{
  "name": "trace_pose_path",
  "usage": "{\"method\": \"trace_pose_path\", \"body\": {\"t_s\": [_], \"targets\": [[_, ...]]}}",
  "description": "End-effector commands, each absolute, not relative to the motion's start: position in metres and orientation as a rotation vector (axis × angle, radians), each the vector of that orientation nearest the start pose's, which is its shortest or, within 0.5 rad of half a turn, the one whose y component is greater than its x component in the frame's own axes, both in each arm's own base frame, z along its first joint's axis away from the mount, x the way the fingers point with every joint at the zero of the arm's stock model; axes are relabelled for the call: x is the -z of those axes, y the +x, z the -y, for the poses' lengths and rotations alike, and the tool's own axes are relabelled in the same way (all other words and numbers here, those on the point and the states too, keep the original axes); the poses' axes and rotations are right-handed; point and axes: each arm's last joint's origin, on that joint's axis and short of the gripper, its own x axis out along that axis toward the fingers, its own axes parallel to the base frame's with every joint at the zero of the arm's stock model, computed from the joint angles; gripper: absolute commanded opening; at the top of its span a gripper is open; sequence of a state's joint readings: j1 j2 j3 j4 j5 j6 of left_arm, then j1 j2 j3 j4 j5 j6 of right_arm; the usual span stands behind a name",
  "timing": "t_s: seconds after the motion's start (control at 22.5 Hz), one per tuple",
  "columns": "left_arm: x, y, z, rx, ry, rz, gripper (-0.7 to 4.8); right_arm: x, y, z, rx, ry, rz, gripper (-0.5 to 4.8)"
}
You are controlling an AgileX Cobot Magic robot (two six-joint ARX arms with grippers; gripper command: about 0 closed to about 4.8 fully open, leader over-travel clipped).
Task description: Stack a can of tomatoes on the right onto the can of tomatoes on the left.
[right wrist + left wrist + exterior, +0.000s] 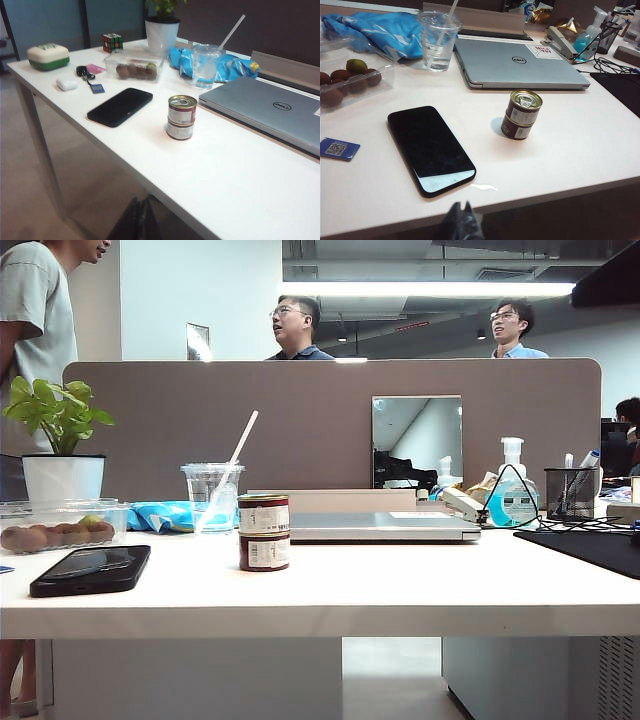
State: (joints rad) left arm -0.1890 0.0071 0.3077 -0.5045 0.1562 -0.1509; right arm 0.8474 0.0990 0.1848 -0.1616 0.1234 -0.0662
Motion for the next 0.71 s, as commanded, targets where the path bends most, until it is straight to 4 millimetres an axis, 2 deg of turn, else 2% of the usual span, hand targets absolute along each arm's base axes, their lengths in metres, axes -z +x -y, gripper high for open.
{"method": "trace_pose_path", "body": {"t_s": [0.04, 0.44, 0.71], "targets": [[-0.218, 0.065, 0.017, 0.334, -0.146, -0.210, -0.02, -0.205, 0.064, -0.068, -0.758, -0.041, -0.018, -0.04], [-0.218, 0.065, 0.017, 0.334, -0.146, -0.210, -0.02, -0.201, 0.068, -0.065, -0.622, -0.078, -0.015, -0.05], [-0.218, 0.065, 0.017, 0.334, -0.145, -0.212, -0.02, -0.173, 0.090, -0.044, -0.483, -0.064, -0.066, -0.04]]}}
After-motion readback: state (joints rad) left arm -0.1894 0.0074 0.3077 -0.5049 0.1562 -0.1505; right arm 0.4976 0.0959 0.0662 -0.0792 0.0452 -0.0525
